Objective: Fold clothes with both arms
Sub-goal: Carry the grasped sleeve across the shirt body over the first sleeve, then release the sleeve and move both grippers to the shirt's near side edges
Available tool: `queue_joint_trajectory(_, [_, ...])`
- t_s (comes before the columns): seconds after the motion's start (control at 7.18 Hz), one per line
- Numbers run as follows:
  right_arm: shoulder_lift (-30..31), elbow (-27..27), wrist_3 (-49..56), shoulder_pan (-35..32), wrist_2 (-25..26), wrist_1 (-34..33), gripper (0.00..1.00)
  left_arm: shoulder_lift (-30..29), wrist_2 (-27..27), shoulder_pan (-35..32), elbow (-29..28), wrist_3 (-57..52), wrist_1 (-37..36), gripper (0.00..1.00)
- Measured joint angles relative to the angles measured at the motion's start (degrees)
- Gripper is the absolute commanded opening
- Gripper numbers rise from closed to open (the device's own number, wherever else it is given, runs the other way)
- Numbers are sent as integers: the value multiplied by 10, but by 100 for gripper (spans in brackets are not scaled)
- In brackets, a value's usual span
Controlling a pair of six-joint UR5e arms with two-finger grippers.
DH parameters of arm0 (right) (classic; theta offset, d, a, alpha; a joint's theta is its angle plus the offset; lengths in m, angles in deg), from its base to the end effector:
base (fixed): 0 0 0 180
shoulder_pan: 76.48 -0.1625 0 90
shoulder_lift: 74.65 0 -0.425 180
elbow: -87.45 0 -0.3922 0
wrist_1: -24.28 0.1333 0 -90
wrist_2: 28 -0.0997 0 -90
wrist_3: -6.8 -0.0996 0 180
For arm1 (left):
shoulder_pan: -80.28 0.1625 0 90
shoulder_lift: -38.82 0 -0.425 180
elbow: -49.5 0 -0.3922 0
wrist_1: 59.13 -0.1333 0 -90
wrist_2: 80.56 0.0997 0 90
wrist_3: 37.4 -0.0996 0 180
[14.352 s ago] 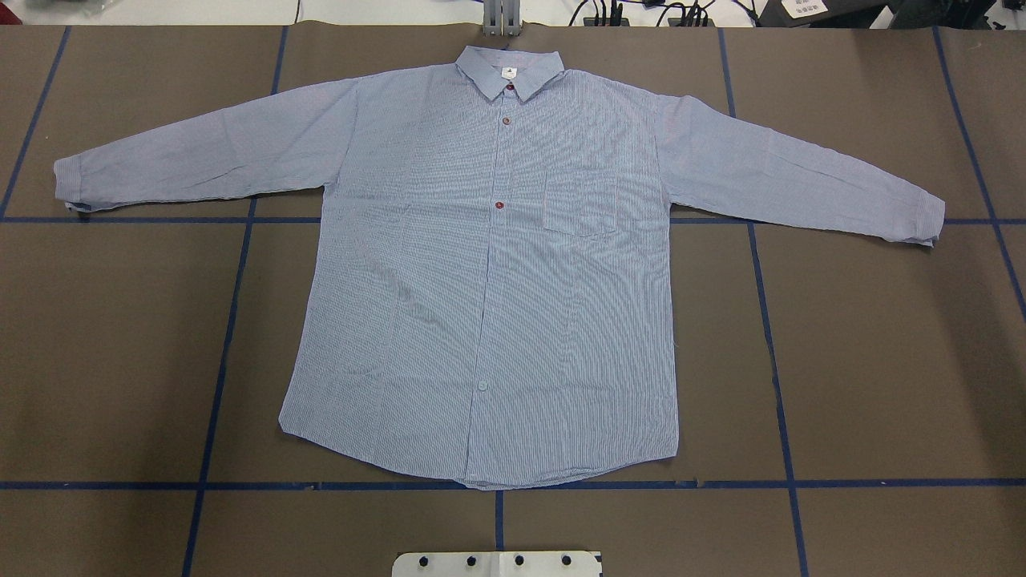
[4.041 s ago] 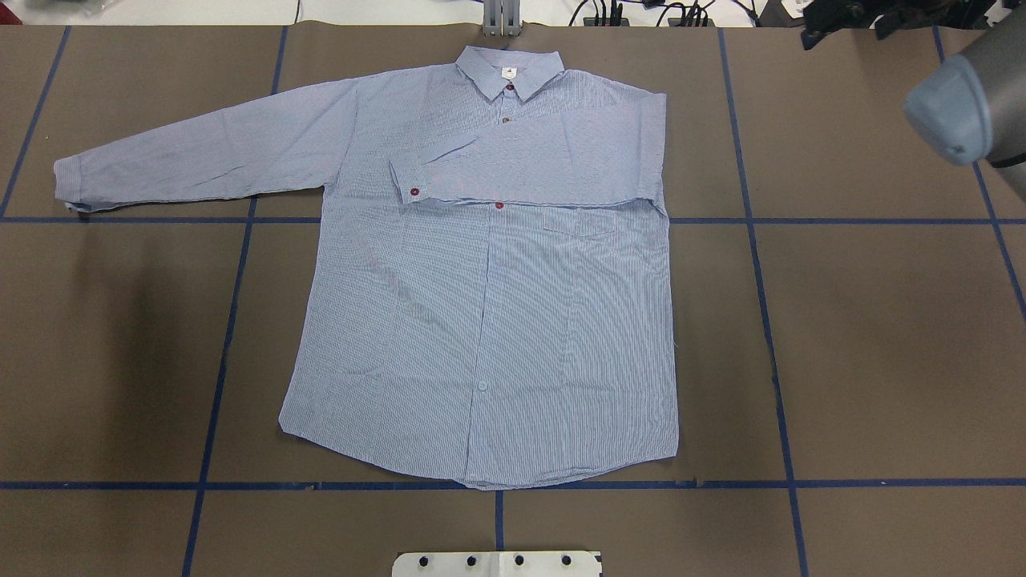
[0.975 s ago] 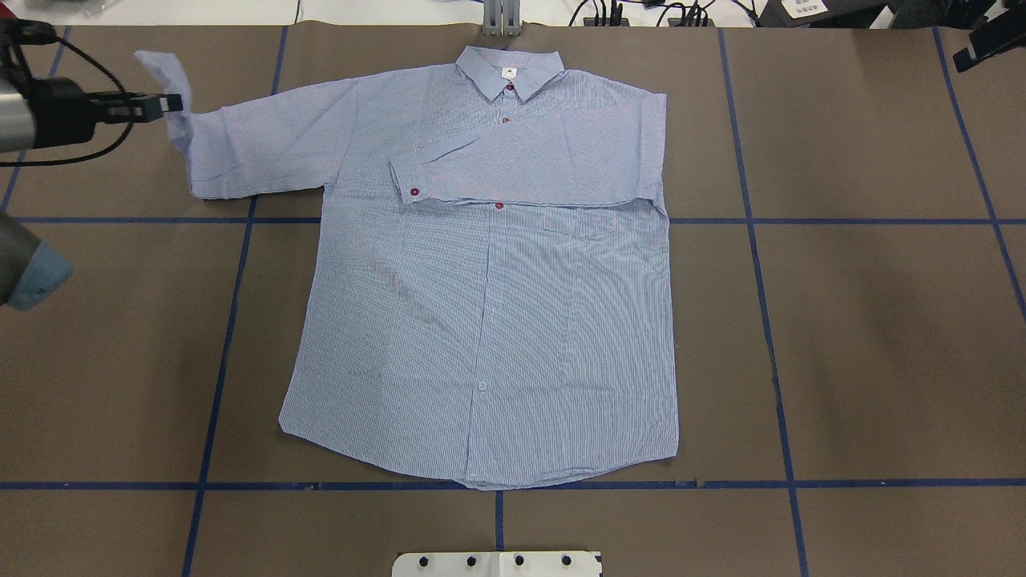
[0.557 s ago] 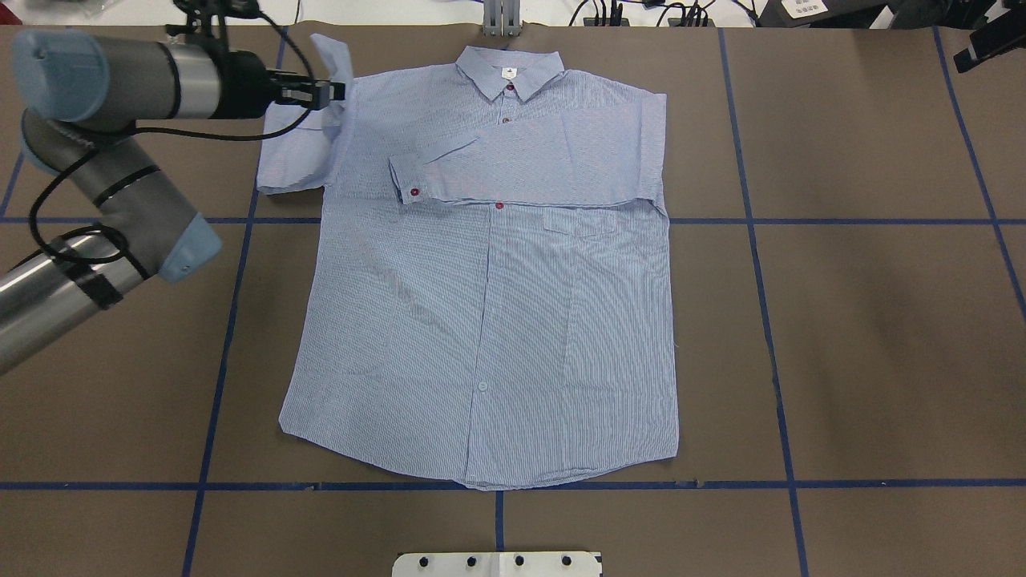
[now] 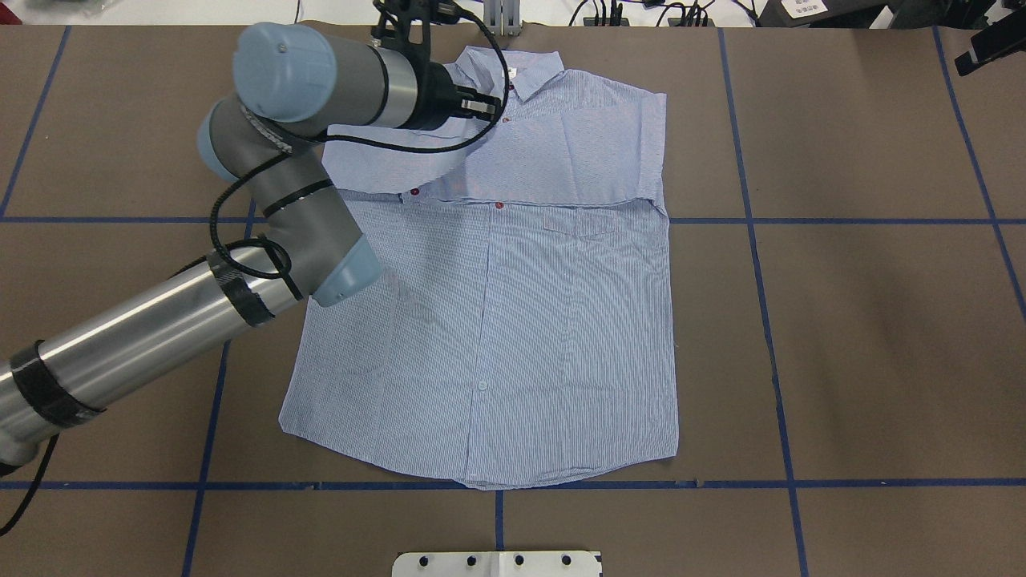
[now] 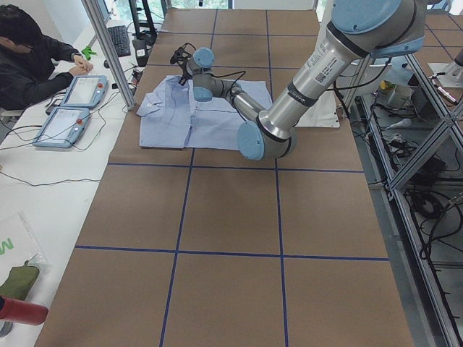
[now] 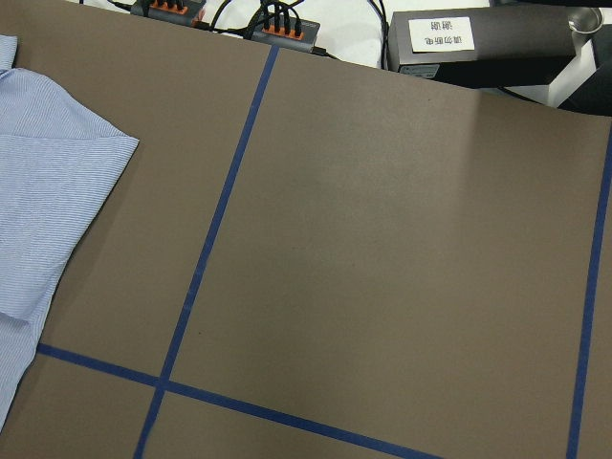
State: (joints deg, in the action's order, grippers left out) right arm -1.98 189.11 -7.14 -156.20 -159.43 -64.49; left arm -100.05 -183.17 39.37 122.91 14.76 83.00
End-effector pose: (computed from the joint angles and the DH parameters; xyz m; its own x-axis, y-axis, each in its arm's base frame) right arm -0.0396 -0.5959 0.3925 0.6955 -0.2431 0.6762 -0.0137 0.9364 0.3508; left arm 0.4999 -0.5808 0.1428 0.3495 0.4893 -0.7990 0.3299 0.7339 0.5937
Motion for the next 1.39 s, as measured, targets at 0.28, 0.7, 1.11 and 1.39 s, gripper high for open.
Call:
queue_joint_trajectory(0.28, [0, 0, 0, 0, 0, 0, 100, -19, 47, 51, -6, 6, -11, 98])
queue_joint_trajectory(0.7, [0, -1, -2, 0, 0, 0, 100, -25, 91, 92, -2, 10, -16, 100])
queue_joint_trajectory(1.11, [-9, 38, -109, 34, 22, 0, 100, -5, 43, 84, 49, -61, -87, 100])
queue_joint_trajectory(1.39, [-6, 120, -298, 138, 112, -2, 100, 57, 34, 69, 122, -104, -118, 100])
